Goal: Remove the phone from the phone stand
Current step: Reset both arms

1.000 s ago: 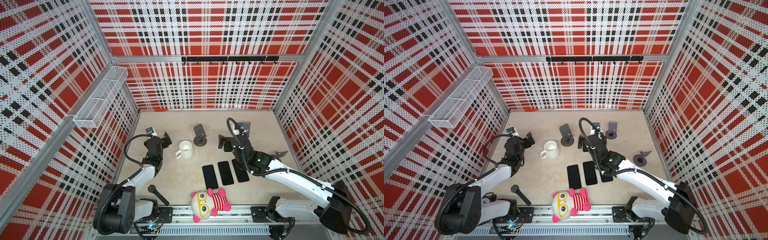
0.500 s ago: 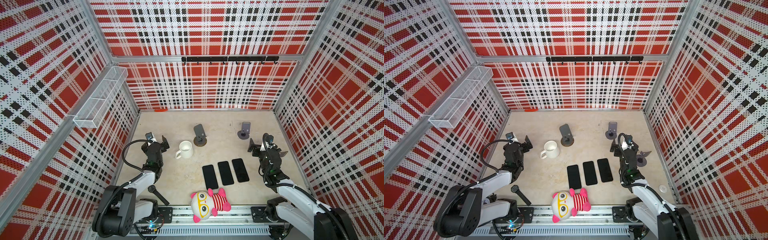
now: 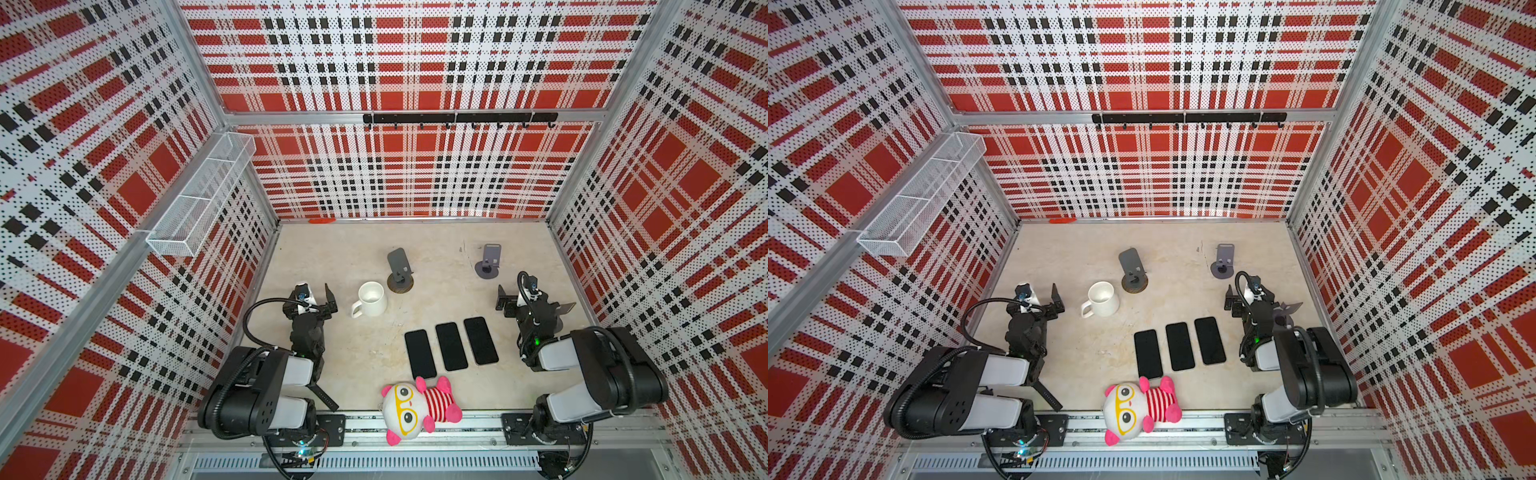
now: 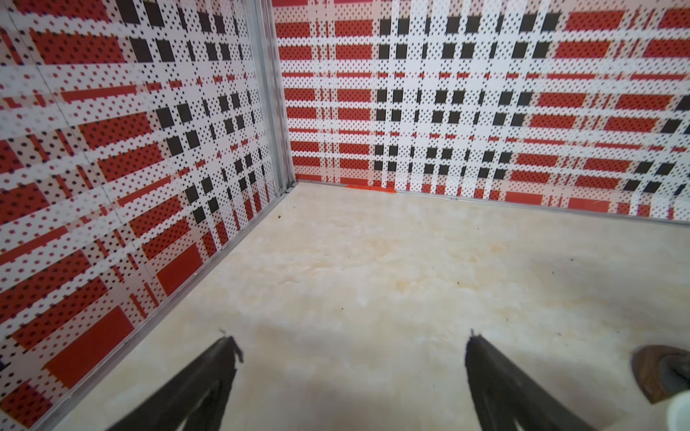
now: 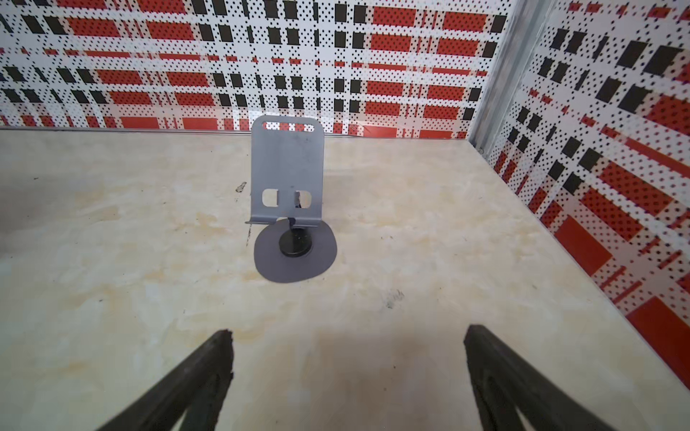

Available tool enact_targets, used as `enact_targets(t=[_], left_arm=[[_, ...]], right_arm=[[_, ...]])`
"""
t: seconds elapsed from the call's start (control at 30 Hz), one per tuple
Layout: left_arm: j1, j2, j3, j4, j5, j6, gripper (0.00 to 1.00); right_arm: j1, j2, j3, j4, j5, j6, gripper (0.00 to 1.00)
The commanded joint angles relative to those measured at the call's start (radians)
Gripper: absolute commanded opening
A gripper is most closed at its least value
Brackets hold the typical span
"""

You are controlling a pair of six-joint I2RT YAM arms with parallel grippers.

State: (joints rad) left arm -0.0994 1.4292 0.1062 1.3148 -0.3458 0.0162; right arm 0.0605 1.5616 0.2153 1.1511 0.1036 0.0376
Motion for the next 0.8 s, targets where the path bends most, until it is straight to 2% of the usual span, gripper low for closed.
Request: enact_targets(t=[0.0, 0.03, 0.1, 0.17, 0.23, 0.77], left_arm=[[0.032, 0.077, -0.030, 0.261, 0.089, 0.025, 0.98], [0.042, 0.117, -0.033, 0.315, 0.110, 0.015, 0.98], [0.066, 0.181, -0.019, 0.375, 0.125, -0.005, 0.98], [0.103, 0.127, 0.027, 0.181, 0.154, -0.043, 0.98], [0.144, 0.143, 0.085, 0.116, 0.224, -0.082, 0.98], [0.140, 0.146, 0.087, 0.116, 0.226, -0.075, 0.98]], right_arm=[[-0.011, -0.010, 0.013, 0.093, -0.046, -0.024, 1.00], [-0.011, 0.019, 0.018, 0.140, -0.048, -0.027, 1.00], [-0.011, 0.001, 0.029, 0.074, -0.006, -0.008, 1.00], [-0.011, 0.018, 0.048, 0.074, 0.053, 0.006, 1.00], [-0.011, 0.006, 0.076, -0.014, 0.096, 0.031, 1.00], [-0.011, 0.011, 0.073, 0.016, 0.093, 0.027, 1.00]])
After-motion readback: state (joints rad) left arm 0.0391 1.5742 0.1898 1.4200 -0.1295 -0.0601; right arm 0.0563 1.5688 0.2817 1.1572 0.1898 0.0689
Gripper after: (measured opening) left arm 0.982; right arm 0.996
